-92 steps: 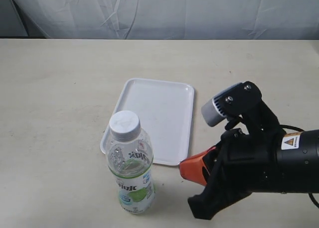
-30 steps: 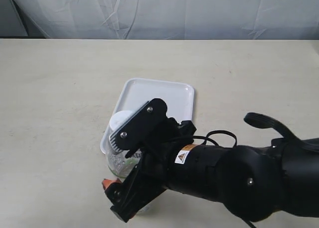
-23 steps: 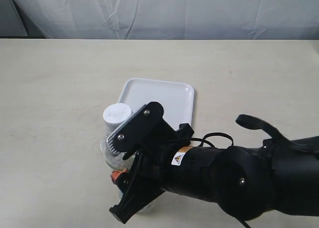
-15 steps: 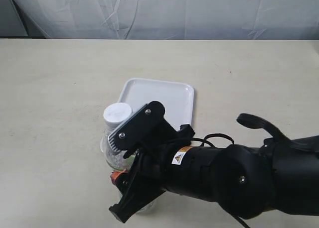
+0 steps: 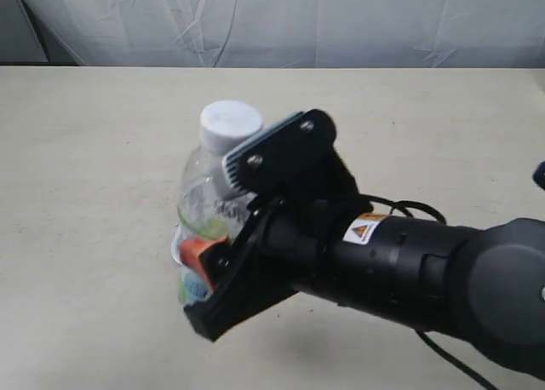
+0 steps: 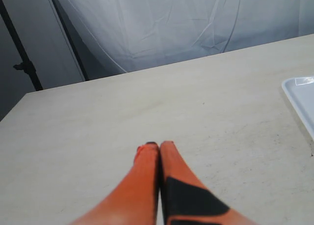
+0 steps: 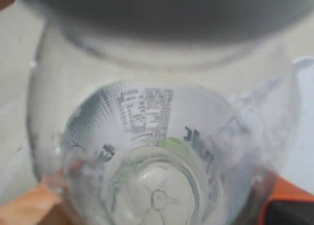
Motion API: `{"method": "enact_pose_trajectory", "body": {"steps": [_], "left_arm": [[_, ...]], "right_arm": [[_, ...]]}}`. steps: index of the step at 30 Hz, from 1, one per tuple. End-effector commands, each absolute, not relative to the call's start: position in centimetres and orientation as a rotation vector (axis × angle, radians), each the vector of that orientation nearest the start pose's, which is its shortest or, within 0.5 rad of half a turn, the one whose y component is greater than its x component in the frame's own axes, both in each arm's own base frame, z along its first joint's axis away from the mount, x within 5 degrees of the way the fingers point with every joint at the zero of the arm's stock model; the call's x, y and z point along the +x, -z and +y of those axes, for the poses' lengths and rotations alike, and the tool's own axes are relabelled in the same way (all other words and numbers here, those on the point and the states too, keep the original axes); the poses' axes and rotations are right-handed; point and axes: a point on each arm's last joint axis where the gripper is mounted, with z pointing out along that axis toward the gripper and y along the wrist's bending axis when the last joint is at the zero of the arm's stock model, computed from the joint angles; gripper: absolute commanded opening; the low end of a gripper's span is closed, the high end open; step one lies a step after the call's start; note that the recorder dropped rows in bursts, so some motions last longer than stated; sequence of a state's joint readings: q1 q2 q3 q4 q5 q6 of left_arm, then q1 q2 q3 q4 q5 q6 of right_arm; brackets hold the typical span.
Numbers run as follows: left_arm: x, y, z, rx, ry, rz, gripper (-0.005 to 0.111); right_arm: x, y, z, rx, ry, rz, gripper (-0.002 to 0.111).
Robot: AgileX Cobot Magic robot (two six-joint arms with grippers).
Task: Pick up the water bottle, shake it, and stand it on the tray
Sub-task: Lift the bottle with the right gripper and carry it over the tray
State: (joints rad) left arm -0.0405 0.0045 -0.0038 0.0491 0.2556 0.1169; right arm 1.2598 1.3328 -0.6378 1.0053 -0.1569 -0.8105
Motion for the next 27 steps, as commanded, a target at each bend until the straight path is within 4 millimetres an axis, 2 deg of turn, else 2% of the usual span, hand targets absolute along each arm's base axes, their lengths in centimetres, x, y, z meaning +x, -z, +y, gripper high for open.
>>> {"method": "enact_pose_trajectory", "body": {"steps": [1, 2, 3, 4, 5, 6, 7, 8, 9, 10, 11, 12, 14, 15, 16, 17, 18, 19, 20, 21, 22, 23, 24, 25, 26, 27], "left_arm": [[5.5, -19.1, -0.1, 0.164, -0.097, 1.722, 0.000], [5.5, -19.1, -0.1, 0.164, -0.097, 1.722, 0.000], [5.5, -19.1, -0.1, 0.164, -0.097, 1.722, 0.000], [5.5, -19.1, -0.1, 0.164, -0.097, 1.722, 0.000], [5.5, -19.1, -0.1, 0.164, -0.097, 1.722, 0.000], [5.5, -19.1, -0.1, 0.164, -0.097, 1.722, 0.000], [5.5, -19.1, -0.1, 0.164, -0.097, 1.722, 0.000], [5.5, -19.1, -0.1, 0.164, -0.097, 1.722, 0.000], [5.5, -19.1, -0.1, 0.163, -0.096, 1.722, 0.000], [5.5, -19.1, -0.1, 0.163, -0.096, 1.722, 0.000], [5.5, -19.1, -0.1, 0.163, -0.096, 1.722, 0.000], [5.5, -19.1, -0.1, 0.163, -0.096, 1.722, 0.000], [5.5, -19.1, -0.1, 0.163, -0.096, 1.722, 0.000], [5.5, -19.1, -0.1, 0.163, -0.096, 1.722, 0.000], [5.5, -19.1, -0.1, 0.165, -0.098, 1.722, 0.000], [5.5, -19.1, -0.1, 0.165, -0.098, 1.722, 0.000], [5.5, -19.1, -0.1, 0.165, -0.098, 1.722, 0.000], [5.5, -19.1, -0.1, 0.165, -0.098, 1.722, 0.000], [5.5, -19.1, -0.1, 0.165, -0.098, 1.722, 0.000], [5.5, -19.1, -0.1, 0.165, -0.098, 1.722, 0.000], [5.5, -19.1, -0.1, 0.164, -0.097, 1.722, 0.000], [5.5, -19.1, -0.1, 0.164, -0.097, 1.722, 0.000], [5.5, -19.1, -0.1, 0.164, -0.097, 1.722, 0.000], [5.5, -19.1, -0.1, 0.164, -0.097, 1.722, 0.000], [5.5, -19.1, -0.1, 0.164, -0.097, 1.722, 0.000], [5.5, -19.1, -0.1, 0.164, -0.097, 1.722, 0.000]], "right_arm": [[11.2, -24.6, 23.1, -0.684, -0.608, 1.916, -0.001], [11.4, -24.4, 22.8, -0.622, -0.596, 1.962, -0.001], [11.2, -24.1, 22.8, -0.646, -0.598, 1.983, -0.001], [10.5, -24.0, 23.2, -0.775, -0.632, 1.976, -0.001], [8.8, -23.8, 23.9, -1.129, -0.690, 1.877, -0.001], [8.4, -23.8, 23.8, -1.211, -0.688, 1.834, -0.001], [8.7, -23.7, 23.4, -1.159, -0.668, 1.849, -0.001], [9.7, -23.5, 22.6, -0.987, -0.591, 1.888, -0.001], [11.1, -23.4, 21.2, -0.746, -0.471, 1.939, -0.001], [12.5, -23.3, 18.9, -0.356, -0.286, 2.032, -0.001], [12.4, -23.4, 19.0, -0.367, -0.292, 2.051, -0.001], [11.9, -23.4, 19.6, -0.514, -0.331, 2.048, -0.001], [9.7, -23.3, 21.6, -1.027, -0.499, 1.911, -0.001], [9.7, -23.5, 21.4, -1.046, -0.471, 1.900, -0.001], [11.5, -23.6, 19.4, -0.715, -0.253, 2.018, -0.001], [12.4, -23.9, 18.1, -0.472, -0.162, 2.035, -0.001], [11.9, -24.1, 18.5, -0.504, -0.273, 2.050, -0.001], [10.3, -24.3, 20.1, -0.774, -0.488, 2.005, -0.001], [9.1, -24.8, 21.0, -1.042, -0.565, 1.860, -0.001], [9.4, -25.0, 20.6, -0.974, -0.541, 1.882, -0.001], [11.4, -25.1, 18.3, -0.580, -0.326, 2.007, -0.001], [11.9, -25.3, 17.5, -0.389, -0.303, 2.026, -0.001], [11.3, -25.4, 18.1, -0.509, -0.380, 2.019, -0.001], [9.8, -26.1, 19.6, -0.820, -0.539, 1.904, -0.001], [9.6, -27.0, 19.8, -0.858, -0.582, 1.851, -0.001], [9.8, -28.4, 19.6, -0.751, -0.611, 1.855, -0.001]]}}
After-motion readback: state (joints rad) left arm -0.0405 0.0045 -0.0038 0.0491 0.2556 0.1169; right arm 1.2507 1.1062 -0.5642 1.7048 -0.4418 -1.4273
